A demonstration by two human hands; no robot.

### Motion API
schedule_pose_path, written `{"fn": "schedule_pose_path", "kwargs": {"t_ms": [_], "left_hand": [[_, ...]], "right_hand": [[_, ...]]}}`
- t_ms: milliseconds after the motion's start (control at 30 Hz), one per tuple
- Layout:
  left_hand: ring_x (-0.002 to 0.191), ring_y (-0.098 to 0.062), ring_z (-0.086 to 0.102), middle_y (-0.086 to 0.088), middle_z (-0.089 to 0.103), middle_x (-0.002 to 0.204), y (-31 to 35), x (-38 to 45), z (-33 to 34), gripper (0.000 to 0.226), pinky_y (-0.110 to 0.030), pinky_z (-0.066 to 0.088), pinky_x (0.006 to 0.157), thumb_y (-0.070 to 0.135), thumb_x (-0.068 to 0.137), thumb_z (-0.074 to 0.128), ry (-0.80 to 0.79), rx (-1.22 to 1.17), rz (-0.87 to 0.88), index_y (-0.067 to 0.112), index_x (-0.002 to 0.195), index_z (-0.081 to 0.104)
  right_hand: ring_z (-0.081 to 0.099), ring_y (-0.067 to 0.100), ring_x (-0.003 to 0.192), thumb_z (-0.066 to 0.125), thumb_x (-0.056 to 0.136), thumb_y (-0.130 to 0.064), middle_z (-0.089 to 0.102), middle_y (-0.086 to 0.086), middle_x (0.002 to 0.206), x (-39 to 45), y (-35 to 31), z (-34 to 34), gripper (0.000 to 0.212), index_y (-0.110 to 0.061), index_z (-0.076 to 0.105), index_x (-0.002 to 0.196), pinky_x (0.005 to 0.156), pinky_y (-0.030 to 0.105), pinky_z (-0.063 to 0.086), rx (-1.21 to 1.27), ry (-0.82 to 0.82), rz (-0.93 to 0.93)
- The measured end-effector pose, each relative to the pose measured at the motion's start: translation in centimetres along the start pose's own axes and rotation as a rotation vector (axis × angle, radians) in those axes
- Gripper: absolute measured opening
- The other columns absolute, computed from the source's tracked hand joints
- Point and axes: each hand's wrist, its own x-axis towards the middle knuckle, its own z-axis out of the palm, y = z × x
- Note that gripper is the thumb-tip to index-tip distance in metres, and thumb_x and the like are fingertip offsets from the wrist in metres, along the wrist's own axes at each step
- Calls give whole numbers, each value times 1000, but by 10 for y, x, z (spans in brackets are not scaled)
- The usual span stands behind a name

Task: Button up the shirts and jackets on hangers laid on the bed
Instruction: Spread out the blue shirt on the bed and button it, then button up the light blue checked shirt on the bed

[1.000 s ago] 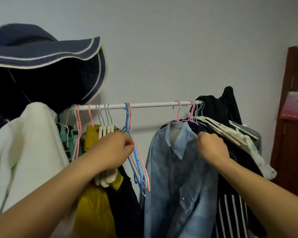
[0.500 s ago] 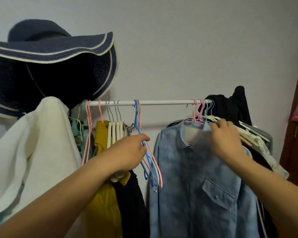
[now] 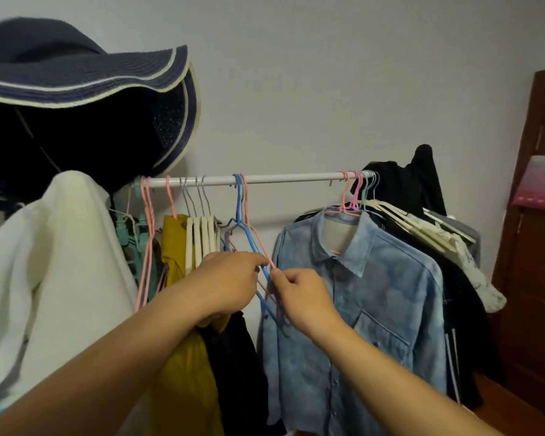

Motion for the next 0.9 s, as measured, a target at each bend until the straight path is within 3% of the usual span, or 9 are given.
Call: {"fn": "schedule_pose_path", "kwargs": {"t_ms": [67,167,300,400,600,667,733,800,900], "left_hand": [[129,-17,55,10,61,140,-2,-3,-2,47,-36,39,111,17,105,43,28,31,9,39,146,46],[127,-16,55,10,62,138,-5,-5,-3,45,-36,34,111,18,106,40,24,79,34,46,140,52],[123,-16,55,11,65,131,-6,-3,-1,41,-39,29,113,21,106,39,7,102,51,46,133,55],[123,-15,55,13,65,127,-7,0,0,42,-40,27,115,19,104,39,-27,102,53,48,131,56],[129,-25,44,3,52,132,0,4,-16,38,-41,34,106,24,103,46,-51,160,73,46,131,59],[130,-28,42,-1,49,136,14,10,-28,39,-42,36,105,24,103,45,-14,153,100,45,133,57],[128,-29,48,-2,52,138,37,25,-42,40,-42,40,103,22,100,46,7,168,167,41,133,57],[118,-31,58,-6,61,133,70,45,-54,38,-41,49,100,17,97,48,0,189,252,31,128,64],[90,-34,59,-15,67,119,142,76,-70,18,-38,51,81,10,91,49,30,243,406,12,99,65]], "right_hand": [[49,23,44,52,101,-40,52,7,48,-2,-5,-4,50,-15,64,59,46,28,40,86,-56,49],[53,23,42,51,102,-37,58,10,50,-3,-13,-11,50,-9,69,64,49,20,41,42,-113,25],[52,13,40,50,102,-31,63,14,53,2,-19,-15,50,-10,61,58,44,16,35,-110,11,-33],[46,5,43,47,104,-29,50,-6,43,11,-26,-21,49,-20,57,57,56,24,36,-187,79,-68],[47,17,46,48,104,-33,51,-2,51,17,-8,-67,47,-17,60,62,57,29,39,-53,111,-6],[43,15,47,48,105,-31,47,2,53,4,11,-83,45,-15,59,65,59,31,37,83,118,36],[43,15,54,50,105,-29,46,4,59,-10,25,-98,42,-14,60,67,64,40,45,233,153,62],[49,16,58,50,105,-27,47,3,62,-17,30,-115,41,-11,61,69,79,53,58,329,208,73],[57,20,54,50,105,-26,46,9,68,-35,30,-146,39,-6,58,73,81,63,57,401,238,90]]}}
